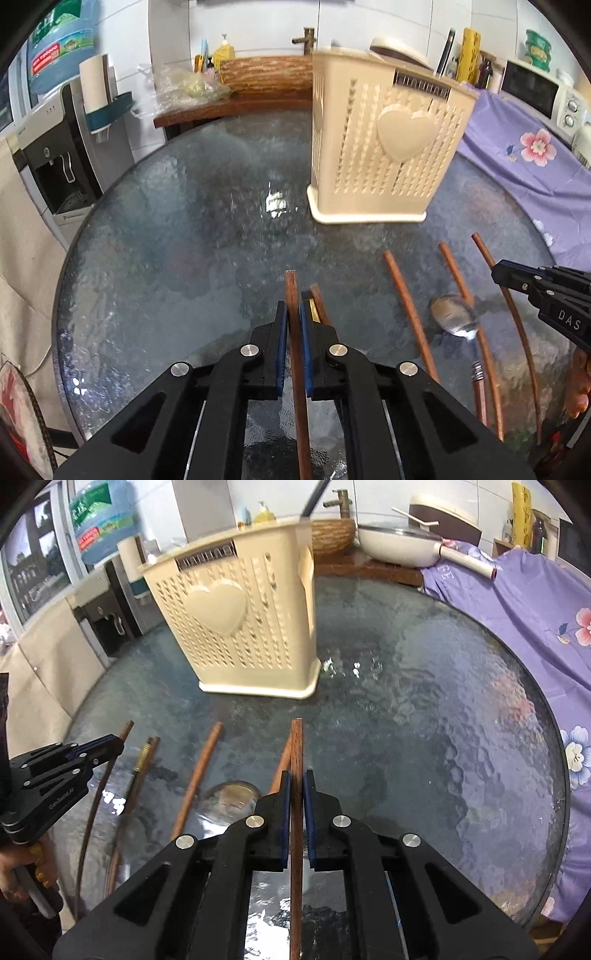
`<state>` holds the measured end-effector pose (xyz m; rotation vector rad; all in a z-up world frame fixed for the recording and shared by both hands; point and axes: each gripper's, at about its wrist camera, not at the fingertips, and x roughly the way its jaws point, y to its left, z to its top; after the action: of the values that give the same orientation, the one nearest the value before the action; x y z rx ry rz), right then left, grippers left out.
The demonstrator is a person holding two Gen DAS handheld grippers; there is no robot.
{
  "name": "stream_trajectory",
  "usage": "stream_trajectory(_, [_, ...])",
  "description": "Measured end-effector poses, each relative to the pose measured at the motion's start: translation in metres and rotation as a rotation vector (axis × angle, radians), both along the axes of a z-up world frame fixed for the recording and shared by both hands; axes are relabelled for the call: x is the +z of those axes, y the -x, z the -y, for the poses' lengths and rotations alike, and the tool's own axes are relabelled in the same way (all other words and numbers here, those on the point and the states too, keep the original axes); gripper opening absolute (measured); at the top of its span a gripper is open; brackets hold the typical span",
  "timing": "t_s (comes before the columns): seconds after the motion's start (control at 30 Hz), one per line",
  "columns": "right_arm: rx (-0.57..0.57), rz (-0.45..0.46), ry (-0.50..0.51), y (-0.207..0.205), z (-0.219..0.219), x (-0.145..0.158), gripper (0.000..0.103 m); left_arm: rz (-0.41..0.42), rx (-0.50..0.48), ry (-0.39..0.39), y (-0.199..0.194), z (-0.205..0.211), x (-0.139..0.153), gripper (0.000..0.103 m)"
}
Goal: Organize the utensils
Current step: 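Lift the wooden chopstick with the left tool over the holder while the right tool carries its chopstick there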
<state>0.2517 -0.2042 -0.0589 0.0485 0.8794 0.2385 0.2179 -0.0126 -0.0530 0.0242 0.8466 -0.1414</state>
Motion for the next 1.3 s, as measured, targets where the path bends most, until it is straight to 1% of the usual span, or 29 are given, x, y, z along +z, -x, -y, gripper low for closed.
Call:
stream_trajectory(0.1, [0.017,0.033,-0.033,0.006,0.003,0.015,0.008,0.027,-0.007,0.024,0.004,-0.002,0.013,0.007])
stream_trajectory(0.47, [0.072,0.109,-0.149,0.023,0.013,0.066,0.008,0.129,-0.030,0.097,0.026,-0.008,0.059,0.007])
stream_trajectory(0.63, [0.099,0.165,-0.155,0.034,0.012,0.089,0.008,0.174,-0.049,0.113,0.033,-0.009,0.075,0.007])
stream_trajectory(0.77, [0.108,0.193,-0.151,0.040,0.013,0.103,0.007,0.191,-0.066,0.130,0.036,-0.008,0.084,0.007])
stream_trajectory(1.0, [0.114,0.214,-0.155,0.042,0.016,0.113,0.008,0.212,-0.081,0.134,0.040,-0.009,0.094,0.007])
stream_trajectory(1.3, [0.128,0.249,-0.146,0.047,0.014,0.128,0.007,0.272,-0.087,0.136,0.050,-0.011,0.114,0.007])
